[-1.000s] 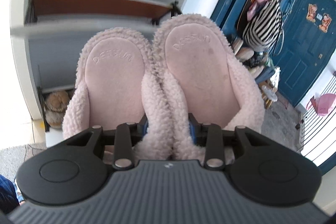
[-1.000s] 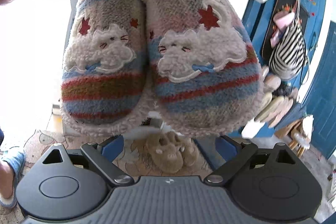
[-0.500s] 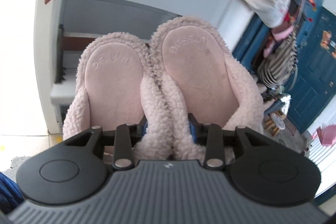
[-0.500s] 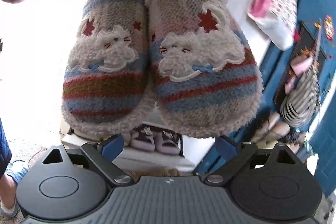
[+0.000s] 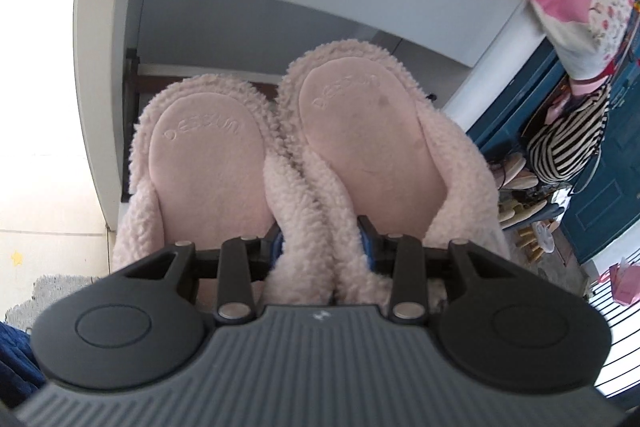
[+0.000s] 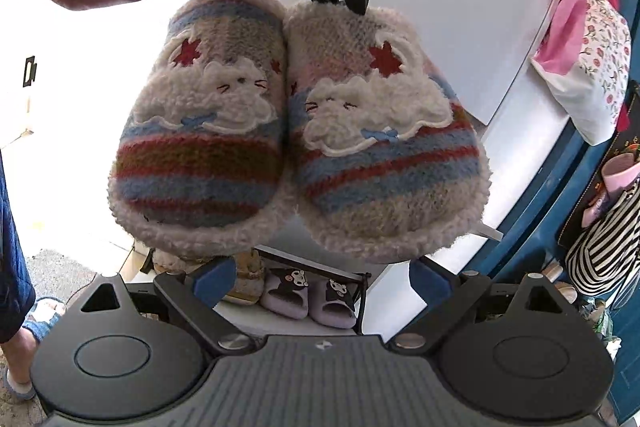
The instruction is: Organize scattered shoes
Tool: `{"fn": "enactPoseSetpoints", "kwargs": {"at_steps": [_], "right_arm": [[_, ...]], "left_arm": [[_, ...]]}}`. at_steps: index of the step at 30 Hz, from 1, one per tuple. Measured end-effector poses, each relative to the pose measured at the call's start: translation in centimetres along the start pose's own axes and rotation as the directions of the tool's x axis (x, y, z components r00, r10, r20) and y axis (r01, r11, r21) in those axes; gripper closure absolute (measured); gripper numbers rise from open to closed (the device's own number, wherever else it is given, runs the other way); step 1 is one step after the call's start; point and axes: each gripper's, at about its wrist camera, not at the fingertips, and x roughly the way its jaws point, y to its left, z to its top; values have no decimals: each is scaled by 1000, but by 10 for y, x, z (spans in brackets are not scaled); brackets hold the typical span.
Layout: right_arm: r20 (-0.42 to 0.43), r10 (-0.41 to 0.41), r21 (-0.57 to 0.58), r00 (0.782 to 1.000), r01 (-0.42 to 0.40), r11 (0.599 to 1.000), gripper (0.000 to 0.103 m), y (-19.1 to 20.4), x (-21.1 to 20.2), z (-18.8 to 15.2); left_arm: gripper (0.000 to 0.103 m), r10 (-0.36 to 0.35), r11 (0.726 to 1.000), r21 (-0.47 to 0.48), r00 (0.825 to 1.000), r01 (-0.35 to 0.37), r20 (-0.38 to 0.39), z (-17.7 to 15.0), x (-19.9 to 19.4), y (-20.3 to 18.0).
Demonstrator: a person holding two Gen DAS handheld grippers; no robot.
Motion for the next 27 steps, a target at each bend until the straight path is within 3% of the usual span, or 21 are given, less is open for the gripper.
{"fn": "enactPoseSetpoints", "kwargs": {"at_steps": [14, 21, 27], "right_arm": [[-106, 97, -5, 990, -98, 995, 6, -26, 22, 26], [-220, 167, 27, 961, -165, 986, 3, -43, 34, 57], [-296, 219, 57, 930, -211, 976, 1, -55, 45, 81]], "left_arm": [[64, 14, 999, -28, 994, -17, -104, 25, 28, 3], [61, 8, 998, -65, 973, -24, -230, 47, 43, 9], [60, -2, 996, -84, 956, -24, -294, 59, 53, 17]]}}
